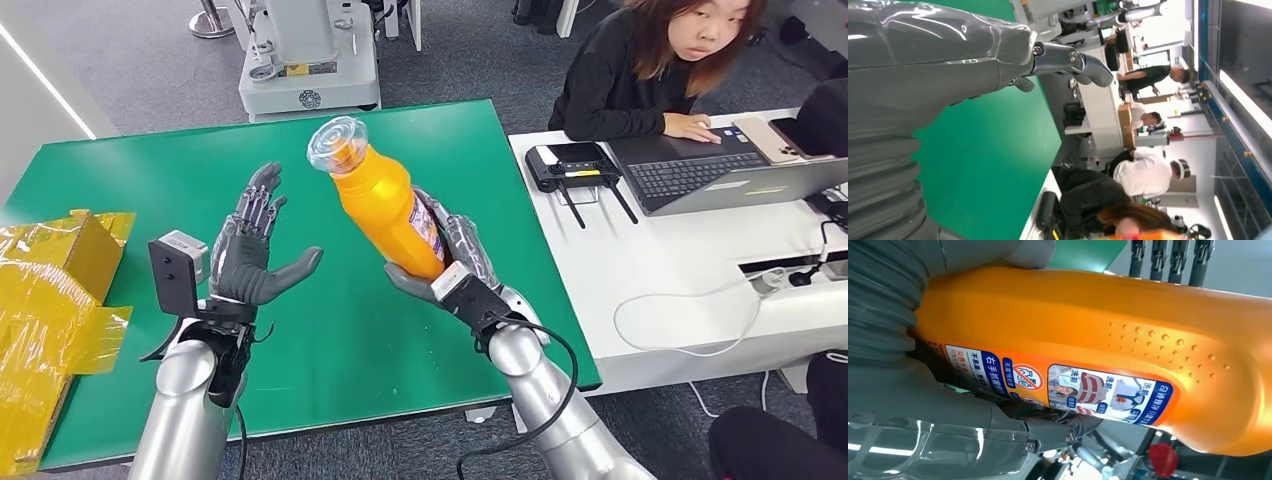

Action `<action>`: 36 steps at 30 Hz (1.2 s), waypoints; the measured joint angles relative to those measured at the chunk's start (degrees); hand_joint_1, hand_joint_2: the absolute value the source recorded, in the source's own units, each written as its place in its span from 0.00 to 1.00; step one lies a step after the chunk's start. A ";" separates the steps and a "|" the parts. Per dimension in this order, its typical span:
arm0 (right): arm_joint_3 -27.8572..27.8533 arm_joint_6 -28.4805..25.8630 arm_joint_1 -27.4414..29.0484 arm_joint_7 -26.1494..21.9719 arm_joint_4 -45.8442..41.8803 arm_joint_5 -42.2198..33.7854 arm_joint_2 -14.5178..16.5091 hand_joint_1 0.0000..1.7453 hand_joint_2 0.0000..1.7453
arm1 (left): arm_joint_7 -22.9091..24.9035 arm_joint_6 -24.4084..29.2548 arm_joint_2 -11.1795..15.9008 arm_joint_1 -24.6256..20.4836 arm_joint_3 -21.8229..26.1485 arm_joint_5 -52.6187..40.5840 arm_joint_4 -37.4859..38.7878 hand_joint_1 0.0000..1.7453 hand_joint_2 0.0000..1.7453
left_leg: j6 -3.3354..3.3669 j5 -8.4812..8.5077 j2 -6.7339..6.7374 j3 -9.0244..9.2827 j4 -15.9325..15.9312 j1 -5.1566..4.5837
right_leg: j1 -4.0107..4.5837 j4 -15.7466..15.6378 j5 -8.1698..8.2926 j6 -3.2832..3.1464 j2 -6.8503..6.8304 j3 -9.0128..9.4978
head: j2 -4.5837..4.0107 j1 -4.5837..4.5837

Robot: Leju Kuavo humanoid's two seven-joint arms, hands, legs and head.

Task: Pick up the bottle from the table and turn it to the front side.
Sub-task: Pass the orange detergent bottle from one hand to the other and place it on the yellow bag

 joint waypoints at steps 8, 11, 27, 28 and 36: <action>1.45 1.78 -6.06 -3.51 8.42 -1.20 1.91 1.00 1.00 | 0.76 -2.43 0.60 -0.39 0.00 0.90 0.25 0.00 1.00 | 0.01 0.01 0.00 0.00 0.00 0.00 | 0.00 0.01 0.00 -0.01 0.00 -0.01 | -0.01 0.00; 2.27 1.72 -7.29 -3.65 10.47 -1.20 2.98 1.00 1.00 | 1.21 -2.98 0.74 -0.95 0.00 1.50 0.25 0.00 1.00 | 0.01 0.01 0.00 -0.01 0.00 0.01 | 0.00 0.01 0.00 -0.01 0.00 -0.03 | -0.01 -0.01; 3.91 -1.77 -10.36 -5.35 19.09 0.01 6.46 1.00 1.00 | 6.13 -10.01 0.68 -5.92 -1.50 10.50 0.22 0.00 1.00 | 0.00 0.02 -0.01 -0.02 0.02 0.00 | 0.00 0.02 0.01 0.00 0.00 -0.03 | 0.00 0.00; 3.92 -2.01 -10.49 -5.46 19.45 0.17 6.55 1.00 1.00 | 6.76 -10.38 0.67 -6.08 -1.76 10.83 0.10 0.00 1.00 | 0.00 0.02 -0.01 -0.02 0.02 0.00 | 0.00 0.02 0.01 0.00 0.00 -0.03 | 0.00 -0.01; 3.93 -2.25 -11.43 -6.51 21.14 1.33 6.63 1.00 1.00 | 10.49 -12.35 0.94 -6.28 -3.11 13.15 -1.55 0.00 1.00 | 0.00 0.02 0.02 -0.01 0.01 0.01 | 0.00 0.02 0.01 0.00 0.03 -0.04 | 0.00 -0.01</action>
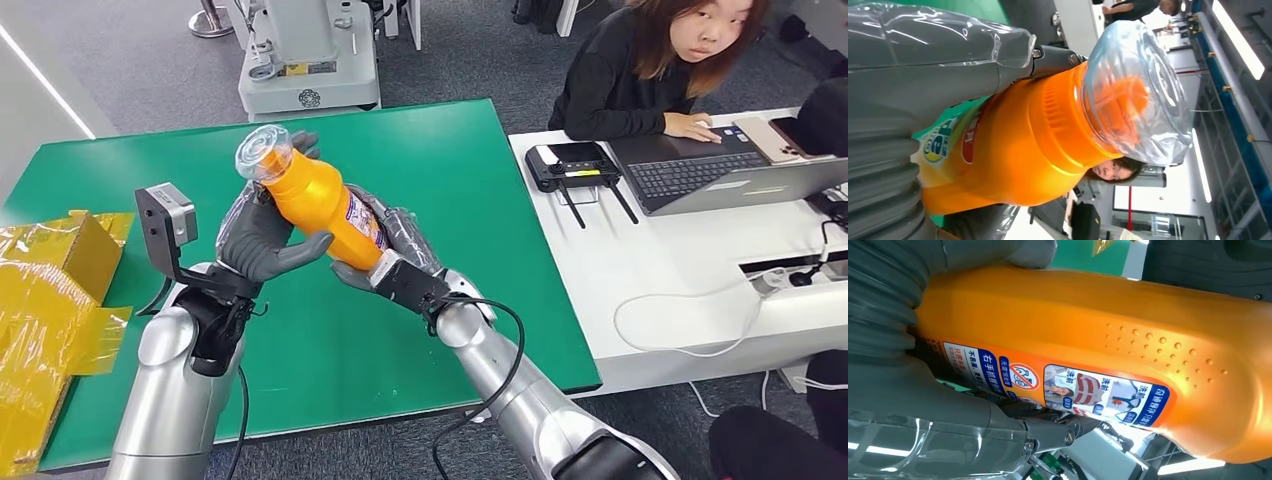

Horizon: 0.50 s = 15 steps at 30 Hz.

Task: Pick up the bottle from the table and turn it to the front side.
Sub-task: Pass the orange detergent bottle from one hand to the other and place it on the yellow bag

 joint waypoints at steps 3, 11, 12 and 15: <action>0.00 -0.01 -0.36 -0.11 0.28 0.37 0.01 1.00 1.00 | 0.49 -0.39 0.36 0.02 -0.71 0.18 -0.02 0.00 1.00 | 0.00 0.00 0.00 0.00 0.00 0.00 | 0.00 0.00 0.00 0.00 0.00 0.00 | 0.00 -0.01; -0.07 -1.38 -0.51 -0.65 -0.38 0.89 0.33 1.00 1.00 | 1.24 -1.57 0.84 0.03 -3.02 2.40 0.43 0.00 1.00 | 0.00 0.00 0.00 -0.01 0.00 0.00 | 0.00 0.00 0.00 0.00 0.00 -0.01 | 0.00 0.01; -0.08 -1.51 -0.48 -0.62 -0.68 0.87 0.33 1.00 1.00 | 1.32 -1.60 0.84 0.02 -3.18 2.75 0.52 0.00 1.00 | 0.00 0.00 0.00 -0.01 0.00 0.00 | 0.00 0.00 0.00 0.00 0.00 -0.01 | 0.00 0.01; -0.10 -1.96 -0.30 -0.34 -1.85 0.84 0.33 1.00 1.00 | 1.58 -1.66 0.81 -0.02 -3.65 3.77 0.72 0.00 1.00 | 0.00 0.00 0.01 -0.01 0.00 0.00 | 0.00 0.00 0.00 0.00 0.00 -0.02 | 0.00 0.01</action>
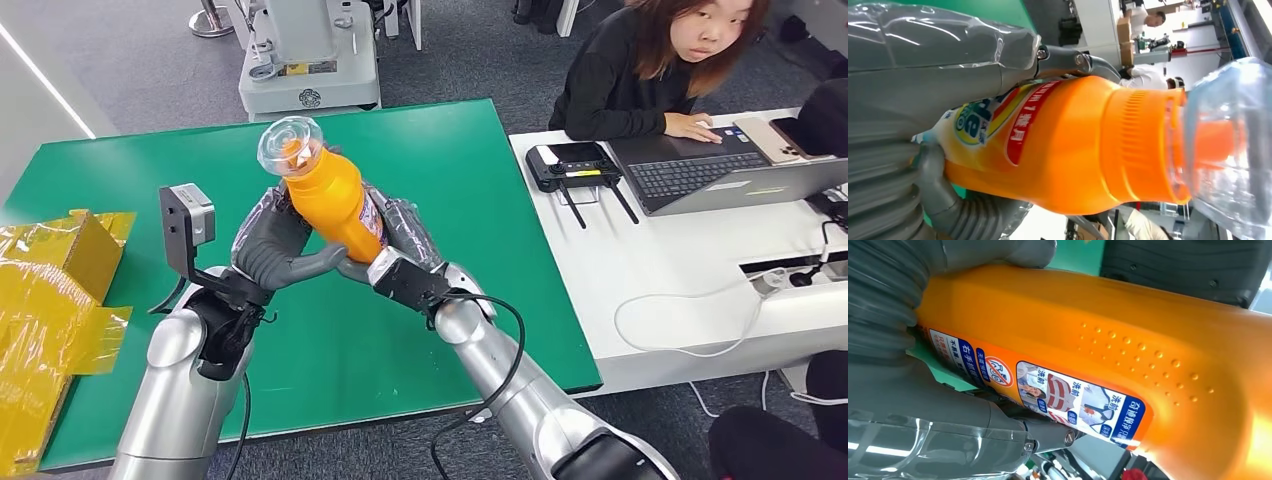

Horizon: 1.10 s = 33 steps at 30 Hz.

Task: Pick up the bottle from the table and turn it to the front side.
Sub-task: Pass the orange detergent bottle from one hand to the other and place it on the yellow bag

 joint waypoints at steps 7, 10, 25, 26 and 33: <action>-0.01 -0.34 0.88 1.57 -1.93 -0.09 0.07 1.00 1.00 | 0.70 0.21 -0.32 -0.15 -0.63 0.66 0.00 0.00 1.00 | 0.00 0.00 0.00 0.00 0.00 0.00 | 0.00 0.00 0.00 0.00 0.00 0.00 | 0.00 -0.01; -0.01 -0.70 1.07 2.04 -2.13 -0.10 0.17 1.00 1.00 | 0.78 0.59 -0.51 -0.16 -0.86 0.50 -0.01 0.00 1.00 | 0.00 0.00 0.00 0.00 -0.01 0.00 | 0.00 0.00 0.00 0.00 0.00 0.00 | 0.00 -0.01; -0.01 -1.79 1.06 4.76 -2.07 -0.26 1.07 1.00 1.00 | -1.91 10.35 -2.16 0.51 -3.17 -7.99 -1.95 0.81 1.00 | 0.00 0.00 -0.01 -0.01 0.00 0.00 | 0.00 0.00 0.00 0.00 0.00 0.00 | 0.00 -0.01; 0.00 -1.79 1.06 4.76 -2.03 -0.25 1.09 1.00 1.00 | -2.03 10.57 -2.21 0.54 -3.17 -8.09 -1.95 0.81 1.00 | 0.00 0.00 -0.01 -0.01 0.00 0.00 | 0.00 0.00 0.00 0.00 0.00 0.00 | 0.00 -0.01; 0.26 -2.29 1.08 4.86 -1.69 0.01 1.50 1.00 1.00 | -2.37 11.11 -2.37 0.60 -3.16 -7.78 -1.92 0.82 1.00 | 0.00 0.00 -0.01 -0.01 -0.01 0.00 | 0.00 0.01 0.00 0.00 0.00 0.00 | -0.01 0.00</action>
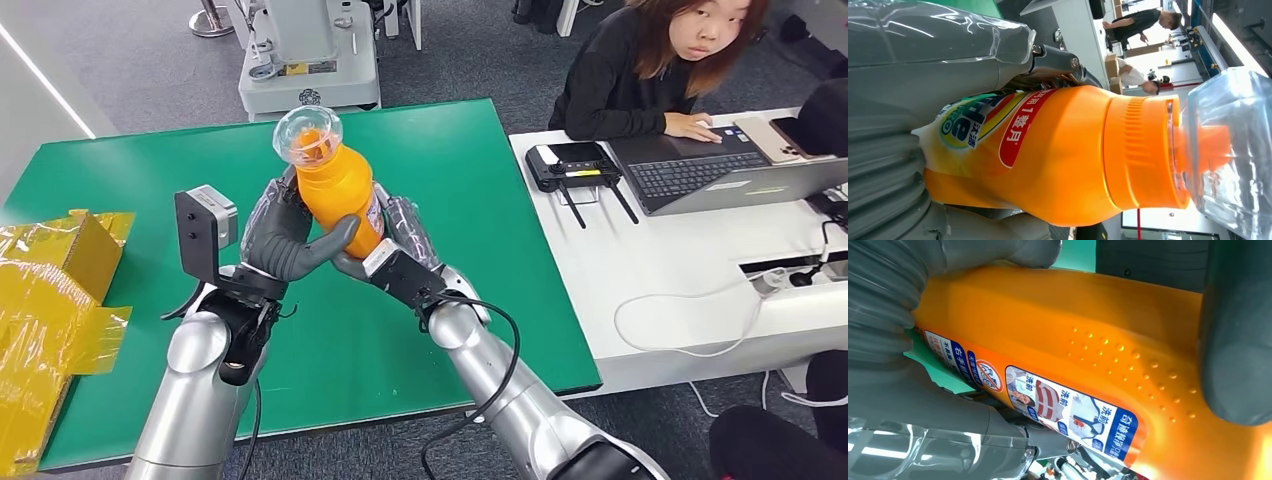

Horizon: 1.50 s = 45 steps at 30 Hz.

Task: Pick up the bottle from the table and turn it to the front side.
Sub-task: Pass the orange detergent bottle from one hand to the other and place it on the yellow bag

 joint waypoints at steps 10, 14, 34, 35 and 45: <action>0.39 -0.70 0.07 -0.18 0.44 -0.51 0.07 1.00 1.00 | -0.66 0.10 -0.05 -0.20 0.00 0.29 0.90 1.00 1.00 | 0.00 0.00 0.00 0.00 0.00 0.00 | 0.00 0.00 0.00 0.00 0.00 0.00 | 0.01 0.00; 0.39 -0.60 0.26 -0.34 0.44 -1.14 0.07 1.00 1.00 | -1.13 0.39 -0.11 -0.46 0.00 -0.08 1.67 1.00 1.00 | 0.00 0.00 0.01 0.00 0.00 0.00 | 0.00 0.00 0.00 0.00 0.01 0.00 | 0.01 -0.01; 0.49 2.57 9.12 -1.33 -13.26 -8.50 -1.16 0.00 1.00 | -3.27 0.86 -0.63 -0.47 0.00 -1.63 3.93 1.00 1.00 | 0.00 0.00 0.07 -0.01 0.00 0.00 | 0.00 -0.01 0.02 -0.03 0.07 -0.06 | 0.01 -0.01; 0.50 2.77 9.82 -1.99 -13.90 -9.50 -1.23 0.00 1.00 | -3.30 0.96 -0.62 -0.47 0.00 -1.63 3.99 1.00 1.00 | 0.00 0.00 0.06 -0.01 0.01 0.00 | 0.00 -0.01 0.02 -0.03 0.06 -0.06 | 0.01 -0.01; 2.83 4.14 20.88 -8.15 -20.98 -15.95 -3.66 0.00 1.00 | -7.25 7.40 -0.02 -2.13 -0.13 -21.16 4.74 1.00 1.00 | -0.02 -0.04 0.08 -0.04 0.00 0.00 | -0.01 -0.02 0.00 -0.01 0.12 -0.10 | 0.01 0.00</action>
